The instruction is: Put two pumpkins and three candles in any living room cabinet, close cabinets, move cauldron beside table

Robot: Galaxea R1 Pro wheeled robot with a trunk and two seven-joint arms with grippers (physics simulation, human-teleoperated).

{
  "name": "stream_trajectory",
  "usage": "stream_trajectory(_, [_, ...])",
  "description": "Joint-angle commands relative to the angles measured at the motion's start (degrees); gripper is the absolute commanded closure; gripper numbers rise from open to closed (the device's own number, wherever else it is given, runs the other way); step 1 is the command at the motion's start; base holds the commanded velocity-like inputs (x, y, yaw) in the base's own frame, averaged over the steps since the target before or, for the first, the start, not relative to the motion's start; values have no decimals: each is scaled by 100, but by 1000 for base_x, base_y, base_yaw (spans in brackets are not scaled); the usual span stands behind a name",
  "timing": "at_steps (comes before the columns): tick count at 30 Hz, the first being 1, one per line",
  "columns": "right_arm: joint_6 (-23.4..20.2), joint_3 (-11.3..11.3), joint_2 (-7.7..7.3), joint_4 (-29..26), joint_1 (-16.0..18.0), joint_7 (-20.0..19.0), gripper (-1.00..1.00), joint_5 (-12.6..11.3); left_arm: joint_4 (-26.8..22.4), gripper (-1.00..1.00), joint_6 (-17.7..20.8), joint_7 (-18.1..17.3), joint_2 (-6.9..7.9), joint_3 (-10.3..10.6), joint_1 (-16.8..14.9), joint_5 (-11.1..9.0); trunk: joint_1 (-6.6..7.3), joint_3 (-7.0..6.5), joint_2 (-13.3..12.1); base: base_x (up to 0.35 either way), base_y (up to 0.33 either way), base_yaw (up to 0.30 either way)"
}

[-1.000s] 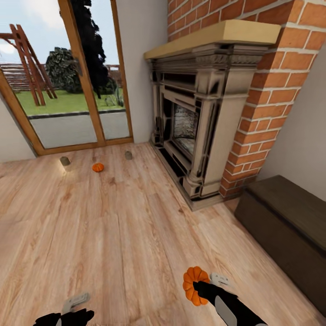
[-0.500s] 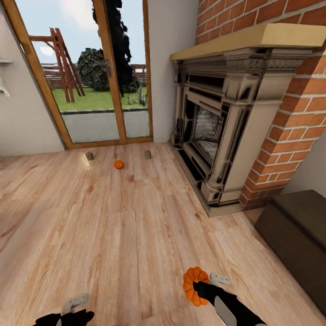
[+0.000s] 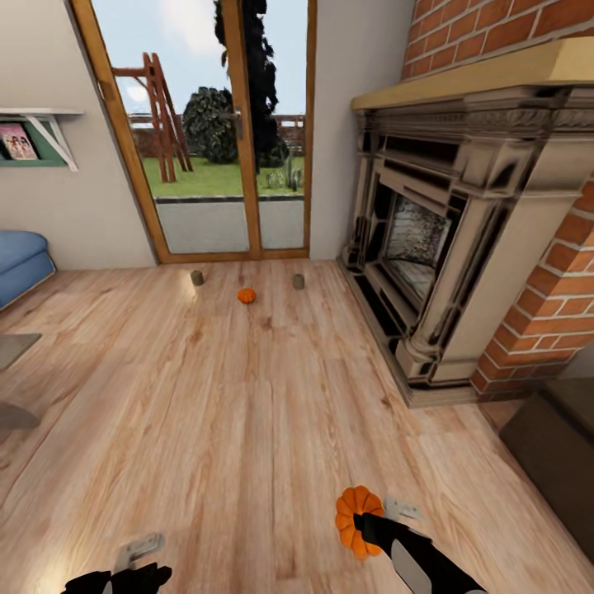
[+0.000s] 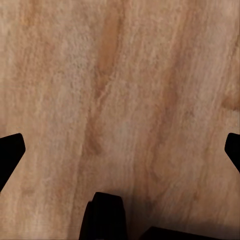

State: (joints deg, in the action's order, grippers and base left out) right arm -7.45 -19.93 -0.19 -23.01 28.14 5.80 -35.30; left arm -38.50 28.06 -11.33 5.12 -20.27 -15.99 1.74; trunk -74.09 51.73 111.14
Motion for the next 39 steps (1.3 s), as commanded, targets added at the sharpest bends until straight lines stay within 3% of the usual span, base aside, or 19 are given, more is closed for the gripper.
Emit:
stream_trajectory(1, [58,-2,-1,20,1,-1,100,-3,0,-100,-1,0,1,-1,0,1,0,0,0,240,0,37])
stream_trajectory(7, [663,-8,1,345,6,-29,100,-3,0,-100,-2,0,6,-1,0,2,0,1,0,305,0,10])
stream_trajectory(11, [833,-61,2,459,2,-44,100,53,0,-100,-2,0,10,-3,0,2,0,1,0,328,0,1])
stream_trajectory(15, [867,-253,2,484,5,-17,100,190,0,-100,2,0,11,-3,0,2,0,1,0,329,35,0])
stream_trajectory(20, [949,-328,6,484,3,-14,100,218,0,-100,6,0,15,-8,0,2,0,1,0,324,103,0])
stream_trajectory(39, [983,-335,104,482,5,-9,100,225,0,-100,-1,0,10,-1,0,2,0,1,0,320,110,0])
